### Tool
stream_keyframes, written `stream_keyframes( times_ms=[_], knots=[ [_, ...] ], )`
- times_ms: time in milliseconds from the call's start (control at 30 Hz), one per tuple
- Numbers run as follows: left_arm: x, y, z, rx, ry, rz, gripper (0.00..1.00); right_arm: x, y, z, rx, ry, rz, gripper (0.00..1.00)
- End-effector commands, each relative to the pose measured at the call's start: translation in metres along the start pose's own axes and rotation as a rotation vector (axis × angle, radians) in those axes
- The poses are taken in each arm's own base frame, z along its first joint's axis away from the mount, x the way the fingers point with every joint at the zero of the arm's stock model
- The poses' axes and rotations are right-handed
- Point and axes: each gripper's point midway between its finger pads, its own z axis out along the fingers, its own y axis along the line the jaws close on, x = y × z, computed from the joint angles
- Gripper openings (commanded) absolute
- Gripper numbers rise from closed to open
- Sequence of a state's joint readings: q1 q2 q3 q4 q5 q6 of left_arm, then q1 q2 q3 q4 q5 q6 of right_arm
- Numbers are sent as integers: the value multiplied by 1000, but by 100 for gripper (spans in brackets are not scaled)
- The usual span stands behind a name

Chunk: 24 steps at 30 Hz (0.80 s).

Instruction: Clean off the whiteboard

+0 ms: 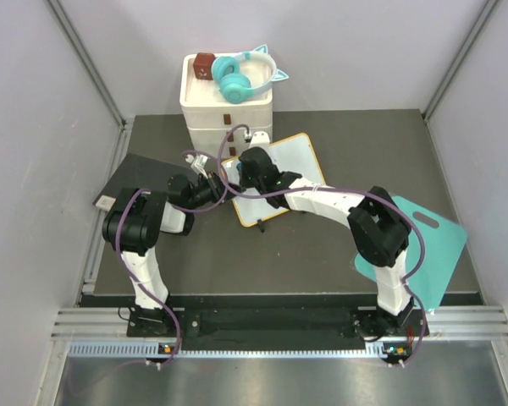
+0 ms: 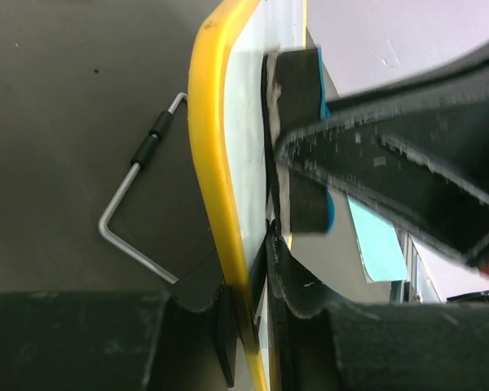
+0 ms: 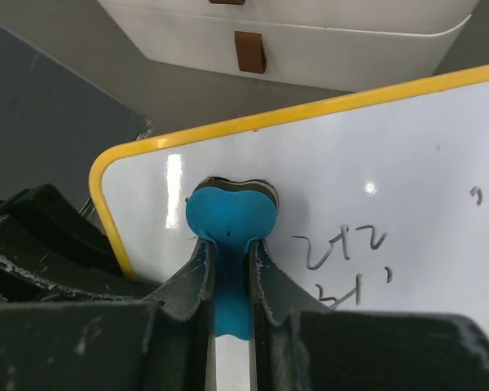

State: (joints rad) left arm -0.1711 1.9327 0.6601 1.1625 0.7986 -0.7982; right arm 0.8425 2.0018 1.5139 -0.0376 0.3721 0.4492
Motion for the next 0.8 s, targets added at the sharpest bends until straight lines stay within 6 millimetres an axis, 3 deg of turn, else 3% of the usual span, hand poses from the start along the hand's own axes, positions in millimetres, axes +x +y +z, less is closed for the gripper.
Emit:
stream_keyframes(
  times_ms=[0,67,133,433,533,767],
  knots=[
    [54,-1,-3,36,185,66,0,133,-14,-2,16,339,-99,0],
    [54,-2,-2,34,185,67,0,142,-29,-5,82,359,-107,0],
    [53,-2,-3,34,185,70,0,139,-53,-6,195,340,-100,0],
    [54,-3,-2,39,189,70,0,131,-162,-6,395,332,53,0],
    [54,-3,-2,39,189,72,0,130,-184,-10,429,328,78,0],
    [54,-3,-2,36,190,71,0,133,-190,-14,433,325,81,0]
  ],
)
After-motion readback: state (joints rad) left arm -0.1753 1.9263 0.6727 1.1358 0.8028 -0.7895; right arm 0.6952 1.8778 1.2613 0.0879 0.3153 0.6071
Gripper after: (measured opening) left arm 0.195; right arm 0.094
